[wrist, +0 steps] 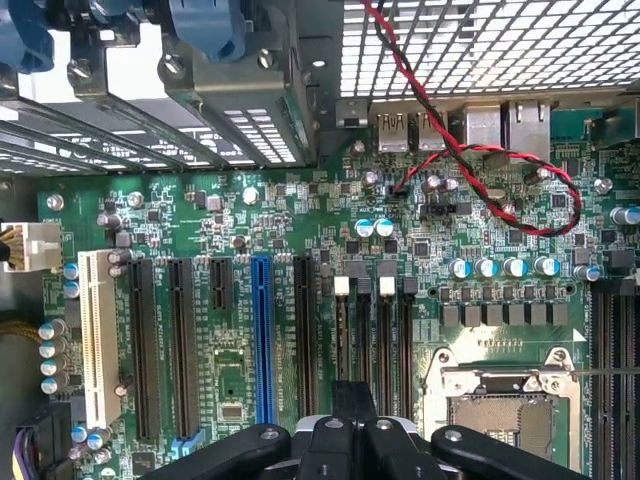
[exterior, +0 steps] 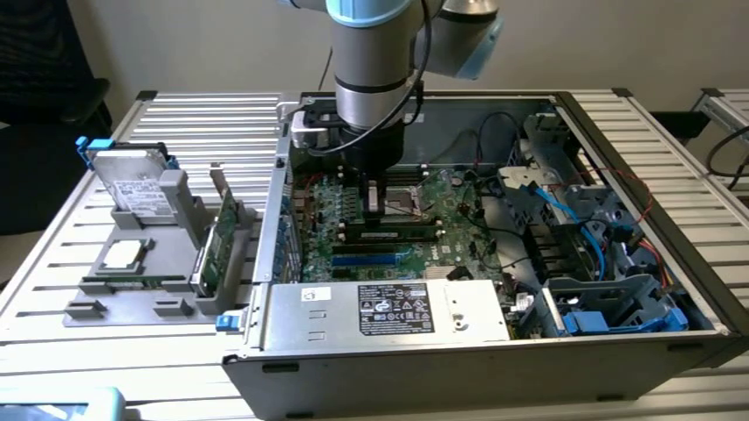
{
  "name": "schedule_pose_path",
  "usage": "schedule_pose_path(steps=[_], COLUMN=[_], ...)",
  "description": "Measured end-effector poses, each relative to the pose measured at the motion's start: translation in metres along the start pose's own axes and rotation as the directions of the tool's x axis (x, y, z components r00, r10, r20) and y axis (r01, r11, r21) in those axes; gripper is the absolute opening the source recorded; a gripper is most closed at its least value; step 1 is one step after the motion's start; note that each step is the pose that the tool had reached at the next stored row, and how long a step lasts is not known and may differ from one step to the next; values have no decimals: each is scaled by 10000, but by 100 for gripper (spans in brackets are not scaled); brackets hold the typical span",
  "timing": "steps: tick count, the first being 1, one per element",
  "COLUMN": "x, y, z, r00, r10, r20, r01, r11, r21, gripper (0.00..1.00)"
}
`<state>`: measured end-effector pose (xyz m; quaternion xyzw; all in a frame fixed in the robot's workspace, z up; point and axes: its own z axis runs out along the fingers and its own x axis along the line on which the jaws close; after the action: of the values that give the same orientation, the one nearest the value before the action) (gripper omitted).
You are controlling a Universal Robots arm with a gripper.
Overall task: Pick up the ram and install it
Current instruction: 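Press down the ram until it locks into place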
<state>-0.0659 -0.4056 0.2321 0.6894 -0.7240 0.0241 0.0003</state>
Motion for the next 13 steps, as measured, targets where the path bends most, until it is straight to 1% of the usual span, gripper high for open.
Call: schedule_pose_path(steps=[6, 13], x=[-1, 0], y=[7, 14], z=[27, 43], r00=[10000, 10000], r10=[2, 2], r20=[1, 0], r01=[-2, -2], r11=[10000, 10000], r21=[38, 54], gripper=[11, 11])
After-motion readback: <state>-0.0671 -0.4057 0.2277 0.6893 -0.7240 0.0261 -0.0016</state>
